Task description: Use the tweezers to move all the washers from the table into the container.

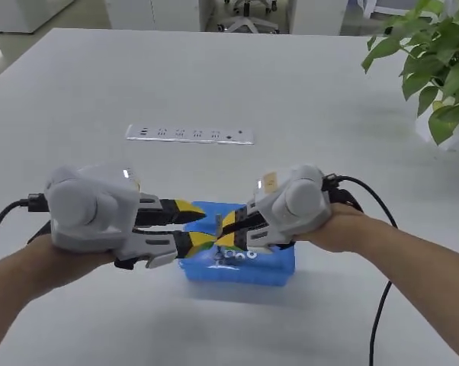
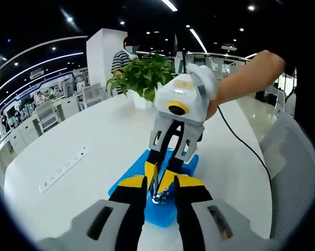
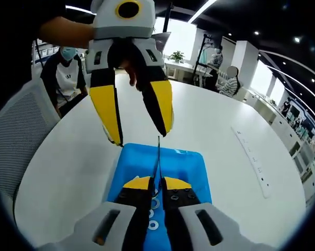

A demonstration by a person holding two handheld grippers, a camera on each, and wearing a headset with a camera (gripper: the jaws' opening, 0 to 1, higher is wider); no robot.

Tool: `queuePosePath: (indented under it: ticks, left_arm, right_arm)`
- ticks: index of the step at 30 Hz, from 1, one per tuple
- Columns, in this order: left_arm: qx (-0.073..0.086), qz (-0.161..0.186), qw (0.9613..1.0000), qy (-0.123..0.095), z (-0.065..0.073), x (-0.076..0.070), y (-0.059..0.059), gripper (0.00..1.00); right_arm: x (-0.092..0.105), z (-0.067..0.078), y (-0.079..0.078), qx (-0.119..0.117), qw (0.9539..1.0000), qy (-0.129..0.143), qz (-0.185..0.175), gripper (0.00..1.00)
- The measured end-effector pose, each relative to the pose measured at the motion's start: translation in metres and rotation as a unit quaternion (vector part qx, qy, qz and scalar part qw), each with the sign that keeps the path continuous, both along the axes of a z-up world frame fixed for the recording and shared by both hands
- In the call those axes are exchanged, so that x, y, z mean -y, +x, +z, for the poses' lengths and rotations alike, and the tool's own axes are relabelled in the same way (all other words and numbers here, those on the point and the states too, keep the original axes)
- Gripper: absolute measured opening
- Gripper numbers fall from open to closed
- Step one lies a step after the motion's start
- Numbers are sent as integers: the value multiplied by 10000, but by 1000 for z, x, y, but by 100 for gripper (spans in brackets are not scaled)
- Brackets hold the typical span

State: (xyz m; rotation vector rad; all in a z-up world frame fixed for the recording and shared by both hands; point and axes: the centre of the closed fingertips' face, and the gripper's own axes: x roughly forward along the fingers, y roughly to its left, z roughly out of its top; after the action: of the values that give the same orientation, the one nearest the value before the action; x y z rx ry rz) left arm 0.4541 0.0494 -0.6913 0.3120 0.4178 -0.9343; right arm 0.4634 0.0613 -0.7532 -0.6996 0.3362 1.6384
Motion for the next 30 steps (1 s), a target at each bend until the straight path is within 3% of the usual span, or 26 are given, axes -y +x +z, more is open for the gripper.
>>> queuePosePath:
  ticks: [9, 16, 30]
  left_arm:
    - [82, -242, 9995, 180, -1, 4, 10, 14]
    - [77, -402, 9988, 260, -1, 12, 6, 8]
    - [146, -498, 9980, 370, -1, 15, 8, 6]
  right_arm:
    - [0, 0, -1, 106, 9999, -43, 98, 9]
    - [0, 0, -3, 167, 9997, -66, 186, 9]
    - [2, -2, -2, 223, 9995, -158, 158, 14]
